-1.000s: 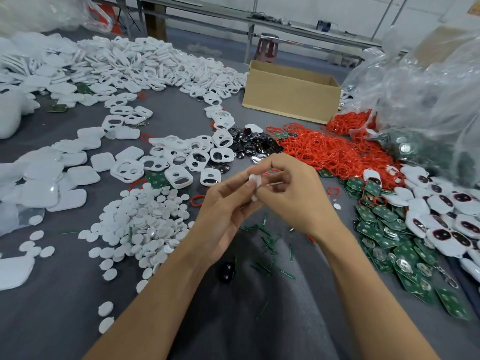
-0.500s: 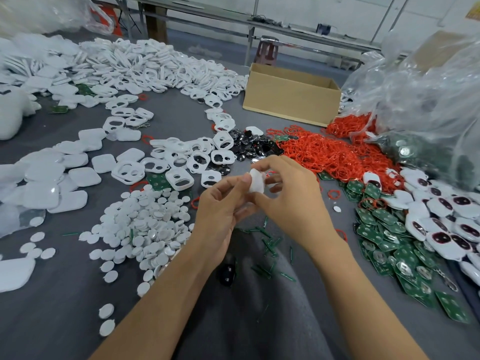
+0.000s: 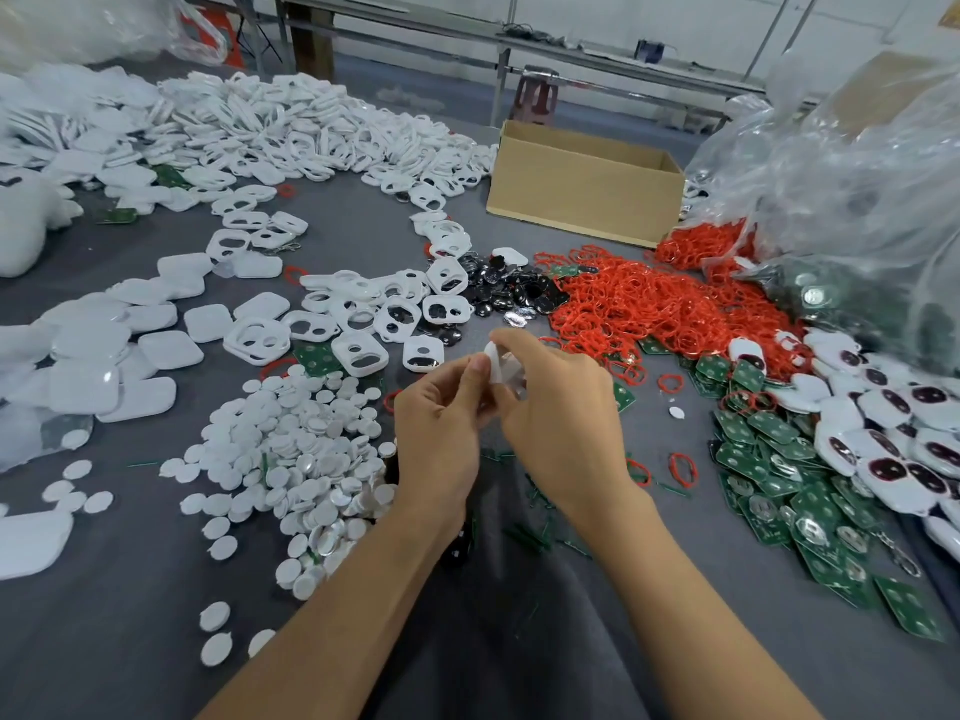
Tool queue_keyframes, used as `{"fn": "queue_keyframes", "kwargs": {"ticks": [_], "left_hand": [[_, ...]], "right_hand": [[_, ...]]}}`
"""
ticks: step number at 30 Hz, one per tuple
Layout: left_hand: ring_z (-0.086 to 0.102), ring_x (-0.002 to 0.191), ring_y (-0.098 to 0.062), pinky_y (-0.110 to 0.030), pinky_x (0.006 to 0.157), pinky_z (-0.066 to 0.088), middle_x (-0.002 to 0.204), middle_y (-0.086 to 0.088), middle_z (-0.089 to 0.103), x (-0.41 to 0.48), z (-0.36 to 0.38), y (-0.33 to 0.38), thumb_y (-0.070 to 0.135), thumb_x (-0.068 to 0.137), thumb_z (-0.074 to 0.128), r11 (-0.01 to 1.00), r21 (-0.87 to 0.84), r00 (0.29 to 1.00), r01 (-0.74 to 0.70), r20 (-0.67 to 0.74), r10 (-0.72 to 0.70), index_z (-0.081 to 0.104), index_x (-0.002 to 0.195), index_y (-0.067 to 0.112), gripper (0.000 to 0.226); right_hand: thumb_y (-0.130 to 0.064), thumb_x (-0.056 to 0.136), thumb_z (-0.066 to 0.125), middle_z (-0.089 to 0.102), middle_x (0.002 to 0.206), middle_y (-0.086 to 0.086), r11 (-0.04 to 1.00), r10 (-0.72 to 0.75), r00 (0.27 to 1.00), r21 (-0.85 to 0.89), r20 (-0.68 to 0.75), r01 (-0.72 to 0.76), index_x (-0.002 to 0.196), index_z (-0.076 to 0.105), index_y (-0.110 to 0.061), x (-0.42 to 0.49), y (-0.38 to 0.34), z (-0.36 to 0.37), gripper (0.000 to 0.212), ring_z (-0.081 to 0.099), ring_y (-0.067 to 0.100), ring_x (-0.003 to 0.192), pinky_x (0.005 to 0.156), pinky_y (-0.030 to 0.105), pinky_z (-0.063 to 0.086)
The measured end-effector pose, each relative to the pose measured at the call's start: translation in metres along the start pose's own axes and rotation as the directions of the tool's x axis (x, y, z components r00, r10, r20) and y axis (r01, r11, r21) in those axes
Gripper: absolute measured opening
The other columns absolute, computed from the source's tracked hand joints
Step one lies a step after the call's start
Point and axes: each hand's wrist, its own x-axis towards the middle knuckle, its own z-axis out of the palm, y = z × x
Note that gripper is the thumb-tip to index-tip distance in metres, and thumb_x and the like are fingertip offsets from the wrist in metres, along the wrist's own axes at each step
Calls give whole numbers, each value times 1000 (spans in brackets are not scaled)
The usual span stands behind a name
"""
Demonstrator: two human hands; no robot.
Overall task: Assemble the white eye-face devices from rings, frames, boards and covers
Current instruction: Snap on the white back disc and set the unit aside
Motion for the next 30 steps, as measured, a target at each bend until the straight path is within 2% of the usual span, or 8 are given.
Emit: {"fn": "queue_keyframes", "kwargs": {"ticks": [3, 6, 9, 14, 20, 25, 30], "left_hand": [[62, 70, -11, -27, 68, 52, 70, 1, 70, 0, -1, -6, 14, 98, 54, 996, 75, 998, -41, -44, 44, 74, 80, 14, 27], [54, 68, -17, -36, 67, 45, 66, 0, 66, 1, -3, -11, 18, 98, 55, 987, 149, 994, -59, -79, 71, 73, 73, 19, 31], [52, 63, -6, -29, 62, 43, 62, 9, 64, 1, -4, -13, 18, 98, 55, 978, 197, 990, -67, -112, 90, 70, 71, 15, 31], [51, 60, -4, -27, 63, 40, 59, 12, 62, 1, -7, -16, 17, 98, 55, 975, 218, 988, -51, -129, 81, 68, 66, 18, 34], [54, 63, -15, -36, 66, 43, 60, 4, 66, 0, -7, -15, 19, 96, 58, 972, 234, 983, -22, -173, 63, 73, 63, 21, 37], [55, 63, -14, -35, 68, 45, 58, 8, 66, -1, -5, -13, 19, 96, 59, 967, 253, 978, -12, -198, 64, 74, 62, 29, 38], [49, 55, -11, -33, 62, 40, 50, 11, 59, -3, -5, -12, 18, 96, 59, 958, 288, 981, -7, -184, 62, 69, 54, 23, 43]], "right_hand": [[-16, 89, 59, 66, 76, 11, 999, 22, 1000, -36, -11, -22, 94, 63, -9, -2, -5, 4, 9, 56, 42, 73, 56, 38, 32], [-18, 89, 57, 66, 78, 11, 997, 70, 997, -8, -16, -70, 99, 63, -11, -4, -9, 9, 13, 56, 41, 76, 60, 40, 32], [-22, 92, 55, 69, 88, 12, 996, 89, 996, -23, -23, -90, 109, 62, -15, -6, -10, 14, 20, 59, 40, 83, 62, 38, 28], [-23, 91, 57, 70, 86, 12, 993, 113, 993, -14, -25, -113, 111, 62, -18, -8, -9, 19, 21, 60, 39, 84, 60, 35, 21], [-21, 86, 60, 72, 94, 12, 992, 124, 991, 17, -43, -124, 122, 62, -21, -12, -8, 25, 35, 61, 39, 86, 62, 34, 22], [-21, 85, 61, 72, 88, 14, 989, 133, 989, 69, -60, -129, 119, 65, -21, -13, -6, 28, 34, 61, 39, 83, 62, 35, 27], [-21, 85, 63, 71, 84, 15, 985, 158, 986, 82, -53, -154, 115, 66, -20, -16, -3, 30, 30, 61, 41, 81, 62, 38, 33]]}}
